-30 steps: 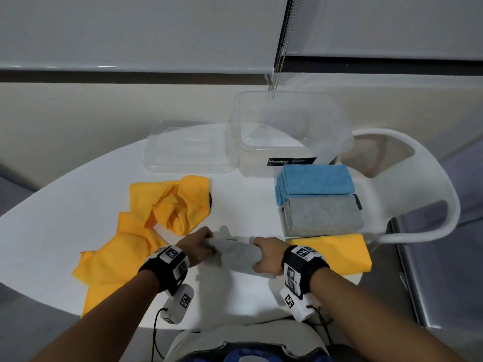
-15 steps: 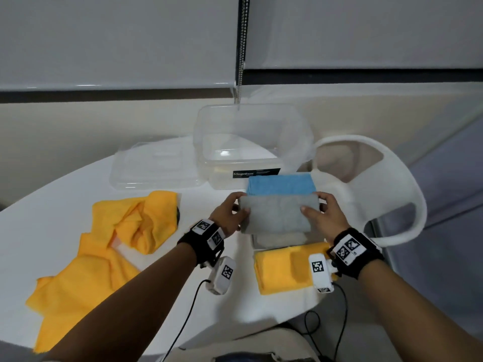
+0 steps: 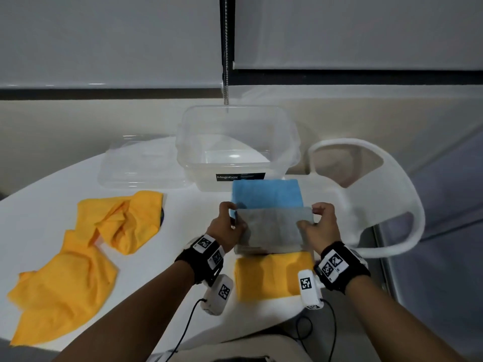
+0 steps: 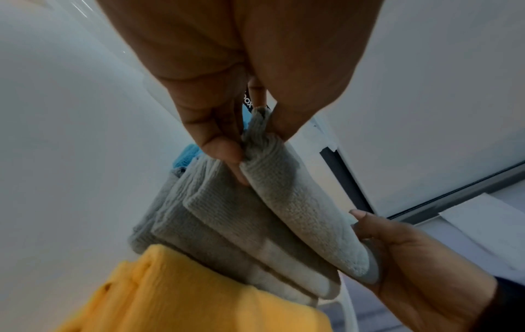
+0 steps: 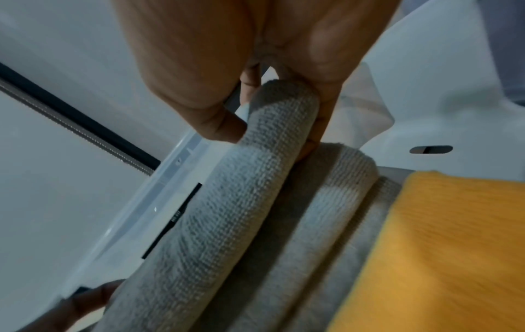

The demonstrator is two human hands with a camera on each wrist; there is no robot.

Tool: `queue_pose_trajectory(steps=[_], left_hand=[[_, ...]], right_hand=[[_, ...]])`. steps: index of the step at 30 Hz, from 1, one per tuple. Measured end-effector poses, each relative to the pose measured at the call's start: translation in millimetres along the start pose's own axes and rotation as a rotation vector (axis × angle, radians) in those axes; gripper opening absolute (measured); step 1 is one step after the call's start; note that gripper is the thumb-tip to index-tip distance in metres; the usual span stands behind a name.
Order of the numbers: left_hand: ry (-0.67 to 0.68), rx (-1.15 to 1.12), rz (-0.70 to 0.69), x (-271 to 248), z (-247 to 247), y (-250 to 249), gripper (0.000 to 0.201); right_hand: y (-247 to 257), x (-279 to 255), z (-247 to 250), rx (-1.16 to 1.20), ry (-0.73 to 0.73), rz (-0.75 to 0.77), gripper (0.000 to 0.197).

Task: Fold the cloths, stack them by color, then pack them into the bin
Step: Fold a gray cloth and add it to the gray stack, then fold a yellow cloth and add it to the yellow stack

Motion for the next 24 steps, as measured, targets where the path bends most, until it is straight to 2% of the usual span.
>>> queue_pose_trajectory(steps=[3, 6, 8, 10, 12, 16, 21, 24], left_hand=[[-0.054, 0.112, -0.017, -2.7, -2.6, 1.6, 0.041], [-0.121, 0.226, -0.098, -9.2, -3.0, -5.3, 0.041], [-0.159, 0.492, -0.238, -16.8, -5.6, -16.8, 0.049], [-0.139, 0.706, -0.425, -26.7, -16.7, -30.3, 0.055], [-0.040, 0.808, -0.493, -29.3, -31.4, -29.5, 0.060], [0.119, 0.846, -0.310, -19.5, -43.6, 4.7, 0.063], [0.099, 0.852, -0.267, -15.6, -46.2, 7.0, 0.062], [0.072, 0.828, -0.295, -18.2, -40.4, -1.6, 0.061]], right_hand=[[6.3, -5.8, -4.6, -0.124, 0.048, 0.160, 0.042], [27.1, -18.6, -4.7, -0.369, -0.027, 0.485, 0.041], [37.4, -30.8, -14.4, -0.586, -0.009, 0.675, 0.044], [34.0, -42.1, -32.1, -0.745, 0.116, 0.764, 0.047], [18.2, -44.3, -44.4, -0.868, 0.226, 0.721, 0.056], [-18.1, -33.1, -45.5, -0.943, 0.351, 0.548, 0.067], [-21.1, -28.4, -42.9, -0.938, 0.378, 0.520, 0.060], [-11.6, -29.4, -41.6, -0.917, 0.365, 0.495, 0.057]])
Point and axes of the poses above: each hand's wrist, its own x-axis towards the middle knuckle, its own z-axis out of the back of the hand, y = z × x, the point moved 7 cm from there along x, towards the middle knuckle, and after that the axes turned 2 degrees about -x, right-handed, at the moved point
